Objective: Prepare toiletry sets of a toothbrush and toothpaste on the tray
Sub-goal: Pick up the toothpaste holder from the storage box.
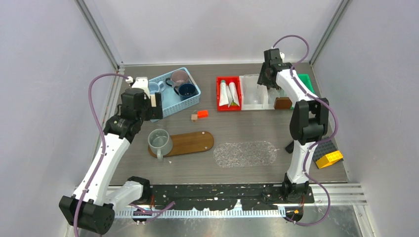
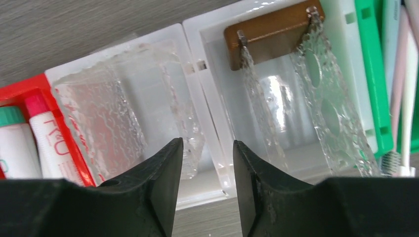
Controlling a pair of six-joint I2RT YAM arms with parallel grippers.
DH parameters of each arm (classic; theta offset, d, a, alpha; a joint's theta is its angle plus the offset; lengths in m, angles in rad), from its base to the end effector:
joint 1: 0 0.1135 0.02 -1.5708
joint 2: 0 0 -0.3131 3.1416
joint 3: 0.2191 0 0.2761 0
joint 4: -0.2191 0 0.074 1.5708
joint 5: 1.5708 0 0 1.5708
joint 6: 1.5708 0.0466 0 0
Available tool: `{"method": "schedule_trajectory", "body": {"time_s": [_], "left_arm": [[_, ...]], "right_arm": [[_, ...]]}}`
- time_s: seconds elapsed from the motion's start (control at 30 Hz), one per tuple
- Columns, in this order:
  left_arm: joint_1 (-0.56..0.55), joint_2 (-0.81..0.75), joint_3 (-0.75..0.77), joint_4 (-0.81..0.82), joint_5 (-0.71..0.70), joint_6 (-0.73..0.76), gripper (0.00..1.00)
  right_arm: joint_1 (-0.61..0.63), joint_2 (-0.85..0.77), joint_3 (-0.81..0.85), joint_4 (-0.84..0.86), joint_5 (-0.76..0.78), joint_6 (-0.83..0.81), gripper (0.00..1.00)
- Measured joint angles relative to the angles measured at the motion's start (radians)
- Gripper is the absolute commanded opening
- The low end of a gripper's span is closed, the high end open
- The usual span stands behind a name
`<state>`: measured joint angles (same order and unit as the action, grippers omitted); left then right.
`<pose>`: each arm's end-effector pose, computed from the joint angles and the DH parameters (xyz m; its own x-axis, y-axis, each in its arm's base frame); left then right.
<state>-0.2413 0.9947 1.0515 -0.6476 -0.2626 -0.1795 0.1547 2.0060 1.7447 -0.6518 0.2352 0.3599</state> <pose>0.2106 -0.0394 0.3850 -0.5360 -0.0456 -0.8430 -0.0755 0.9971 -0.0060 0.4965 0.0664 0.2913 -0.7350 0.2320 -0.6371 0.2669 0.9628 0.0427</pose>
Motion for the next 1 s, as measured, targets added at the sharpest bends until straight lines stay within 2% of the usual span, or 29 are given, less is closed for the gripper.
{"method": "schedule_trajectory", "body": {"time_s": [0.5, 0.87, 1.0], "left_arm": [[0.0, 0.04, -0.002, 0.0, 0.003, 0.0, 1.0], [0.0, 0.05, -0.003, 0.0, 0.018, 0.0, 1.0], [0.0, 0.051, -0.003, 0.0, 0.021, 0.0, 1.0]], "right_arm": [[-0.001, 0.037, 0.013, 0.034, -0.082, -0.044, 0.42], [-0.001, 0.063, 0.031, 0.045, -0.089, -0.076, 0.26], [-0.001, 0.078, 0.032, 0.048, -0.098, -0.093, 0.23]]}}
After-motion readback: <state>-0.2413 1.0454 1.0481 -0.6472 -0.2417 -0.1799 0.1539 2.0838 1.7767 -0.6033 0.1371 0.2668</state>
